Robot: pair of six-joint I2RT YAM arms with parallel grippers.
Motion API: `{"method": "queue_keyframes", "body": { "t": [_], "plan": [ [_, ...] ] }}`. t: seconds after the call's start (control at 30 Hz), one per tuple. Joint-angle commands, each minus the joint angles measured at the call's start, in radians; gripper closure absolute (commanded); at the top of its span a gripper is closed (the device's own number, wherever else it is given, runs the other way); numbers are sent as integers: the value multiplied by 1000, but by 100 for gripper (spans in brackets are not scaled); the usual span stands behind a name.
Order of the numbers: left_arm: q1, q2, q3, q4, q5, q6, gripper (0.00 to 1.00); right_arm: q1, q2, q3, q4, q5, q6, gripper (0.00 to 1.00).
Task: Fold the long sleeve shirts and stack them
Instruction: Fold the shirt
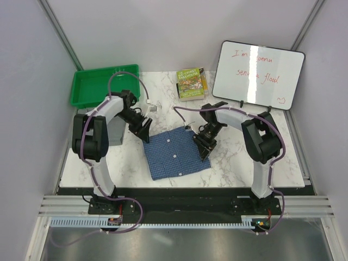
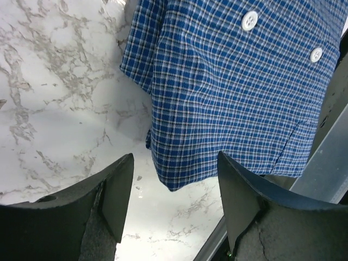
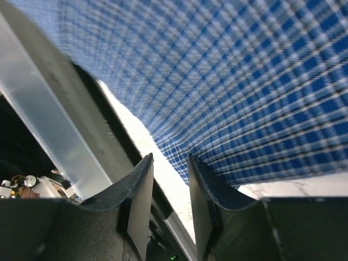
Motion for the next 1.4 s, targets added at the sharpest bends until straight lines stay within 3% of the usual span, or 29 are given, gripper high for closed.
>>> {"method": "queue_keyframes", "body": {
  "t": [0.0,0.1,0.27,0.3,0.4,0.57,0.7,0.73,0.9,0.93,1.03,1.07,1.2,1.37],
  "plan": [
    [1,-21,19,-49,-27,92,31,2,22,-37,77,87,-26,60],
    [1,8,39,-62,-20,105,40,2,34,-39,79,100,-33,61],
    [2,74,96,25,-58,60,89,3,34,-41,85,118,-35,60],
    [2,85,97,53,-75,40,95,2,36,-41,91,118,-33,60],
    [2,152,142,112,-103,-4,98,3,45,-27,97,123,-23,60],
    [-2,221,237,127,-89,-27,98,2,25,-4,89,89,-3,56],
    [-15,264,327,145,-83,-58,88,-13,-29,70,22,-27,-4,47],
    [-24,272,343,145,-81,-63,79,-24,-33,94,10,-53,-1,42],
    [14,185,389,153,21,-188,50,-125,-9,326,80,-153,137,38],
    [33,159,378,155,55,-210,34,-133,3,349,115,-165,172,38],
    [34,21,280,174,175,-300,31,-127,61,407,226,-176,272,40],
    [30,-4,253,178,207,-326,23,-122,97,427,261,-173,293,41],
    [13,-42,90,202,294,-466,23,-118,169,404,322,-161,339,46],
    [7,29,-4,270,272,-512,31,-171,258,326,401,-86,362,48]
  ]
}}
